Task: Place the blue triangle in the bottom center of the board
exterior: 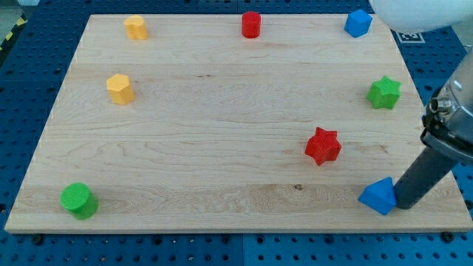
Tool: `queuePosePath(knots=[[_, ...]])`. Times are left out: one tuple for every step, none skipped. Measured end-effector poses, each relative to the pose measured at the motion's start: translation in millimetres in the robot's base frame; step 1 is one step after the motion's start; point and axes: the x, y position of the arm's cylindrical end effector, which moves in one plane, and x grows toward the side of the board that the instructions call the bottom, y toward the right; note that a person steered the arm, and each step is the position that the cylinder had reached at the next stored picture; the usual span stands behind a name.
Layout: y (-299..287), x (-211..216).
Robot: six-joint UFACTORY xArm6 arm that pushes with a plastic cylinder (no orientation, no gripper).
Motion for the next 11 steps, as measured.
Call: queuePosePath(knots=[[-12.5,3.9],[-14.2,4.0],[-20.8,4.0],[-36.2,4.1],[-52.5,4.1],[-69.5,4.1],[-87.9,4.1],[-106.4,4.1],[-124.3,4.1],[-128.6,4.1],[-128.6,4.2]])
